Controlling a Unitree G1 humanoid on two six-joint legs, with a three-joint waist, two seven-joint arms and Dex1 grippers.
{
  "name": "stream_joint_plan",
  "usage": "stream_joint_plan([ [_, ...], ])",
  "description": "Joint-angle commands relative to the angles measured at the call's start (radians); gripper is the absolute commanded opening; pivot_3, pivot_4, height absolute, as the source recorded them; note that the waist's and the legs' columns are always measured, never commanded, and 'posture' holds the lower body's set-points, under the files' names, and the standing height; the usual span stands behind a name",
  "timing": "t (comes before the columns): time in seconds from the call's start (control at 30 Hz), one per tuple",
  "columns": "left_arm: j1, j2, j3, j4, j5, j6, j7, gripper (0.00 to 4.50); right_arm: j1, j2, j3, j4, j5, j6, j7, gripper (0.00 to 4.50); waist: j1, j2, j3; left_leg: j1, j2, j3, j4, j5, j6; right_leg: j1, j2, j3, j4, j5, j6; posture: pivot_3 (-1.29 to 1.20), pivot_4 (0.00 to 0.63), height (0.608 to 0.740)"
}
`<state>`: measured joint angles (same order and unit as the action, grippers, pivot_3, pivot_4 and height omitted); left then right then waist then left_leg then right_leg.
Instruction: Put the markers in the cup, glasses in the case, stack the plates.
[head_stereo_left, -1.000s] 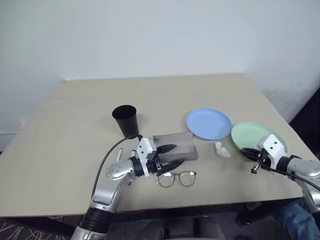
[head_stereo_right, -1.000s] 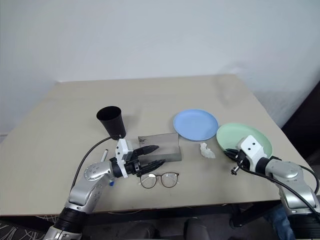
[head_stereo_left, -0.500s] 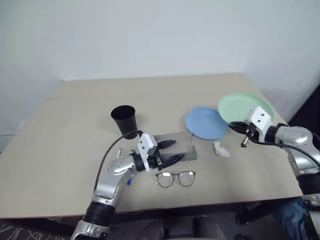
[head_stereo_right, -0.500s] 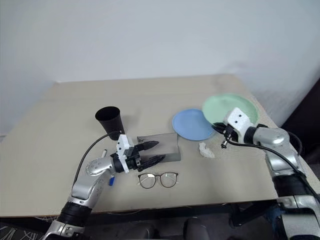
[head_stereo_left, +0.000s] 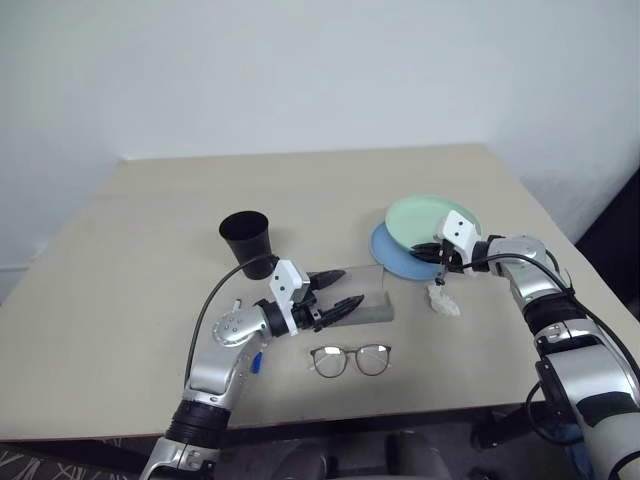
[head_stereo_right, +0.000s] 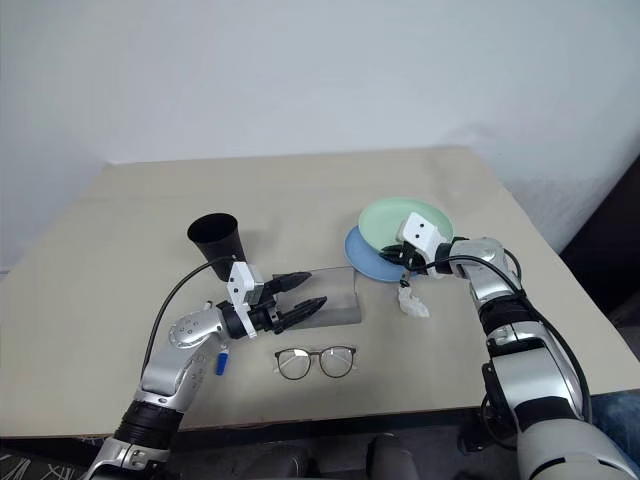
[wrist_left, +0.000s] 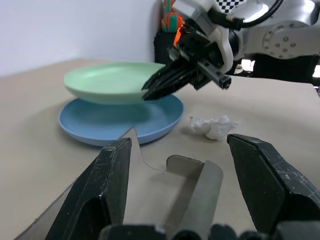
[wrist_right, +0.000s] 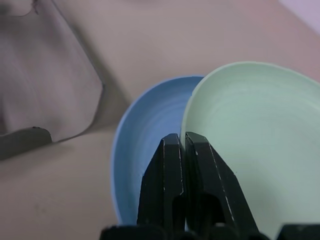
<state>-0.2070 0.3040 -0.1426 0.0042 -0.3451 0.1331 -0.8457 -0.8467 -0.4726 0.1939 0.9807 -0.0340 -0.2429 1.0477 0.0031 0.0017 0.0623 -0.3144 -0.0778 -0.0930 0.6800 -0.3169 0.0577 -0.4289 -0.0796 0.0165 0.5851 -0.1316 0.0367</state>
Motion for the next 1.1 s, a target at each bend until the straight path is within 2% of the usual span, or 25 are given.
stream_joint_plan([
  [0.03,-0.006,0.000,0.011,-0.044,0.006,-0.019,0.012,3.23,-0.041,0.012,-0.009,0.022,-0.006,-0.049,0.023,0.05,0.000,0.000,0.000,0.000,0.000,0.000,0.000,0.000,0.000,0.000,0.000,0.000,0.000,0.000,0.000,0.00,0.000,0.740],
  [0.23,-0.003,-0.002,0.012,-0.052,0.009,-0.019,0.022,3.23,-0.051,0.031,-0.019,0.070,-0.013,-0.062,0.032,0.05,-0.004,0.000,0.000,0.001,0.000,0.000,0.000,0.000,0.000,0.000,0.001,0.000,0.001,0.000,0.000,0.00,0.000,0.740],
  [0.33,0.001,-0.001,0.013,-0.056,0.009,-0.019,0.023,3.23,-0.047,0.036,-0.023,0.069,-0.011,-0.067,0.036,0.66,-0.004,0.000,0.000,0.001,0.000,0.001,0.000,0.000,0.000,0.000,0.001,0.001,0.001,0.000,0.000,0.00,0.000,0.740],
  [0.47,0.003,-0.001,0.011,-0.057,0.008,-0.017,0.021,3.23,-0.039,0.032,-0.037,0.047,-0.004,-0.074,0.021,1.96,-0.004,0.001,0.000,0.003,0.002,0.002,0.000,0.000,-0.001,0.001,0.004,0.004,0.001,0.000,0.000,0.00,0.000,0.740],
  [0.83,-0.025,-0.017,-0.008,-0.029,0.013,-0.018,0.002,3.23,0.011,-0.038,-0.083,-0.123,0.047,-0.033,0.078,1.96,-0.004,0.001,0.000,0.007,0.006,0.008,0.000,-0.001,-0.003,0.002,0.010,0.012,0.002,0.000,0.000,0.00,0.000,0.740],
  [1.1,-0.033,-0.017,-0.001,-0.006,0.020,-0.030,-0.008,3.23,0.221,-0.164,-0.097,-0.498,0.139,0.205,0.209,1.96,-0.003,0.000,0.000,0.007,0.006,0.009,0.000,-0.002,-0.002,0.002,0.010,0.014,0.002,0.000,0.000,0.00,0.000,0.740],
])
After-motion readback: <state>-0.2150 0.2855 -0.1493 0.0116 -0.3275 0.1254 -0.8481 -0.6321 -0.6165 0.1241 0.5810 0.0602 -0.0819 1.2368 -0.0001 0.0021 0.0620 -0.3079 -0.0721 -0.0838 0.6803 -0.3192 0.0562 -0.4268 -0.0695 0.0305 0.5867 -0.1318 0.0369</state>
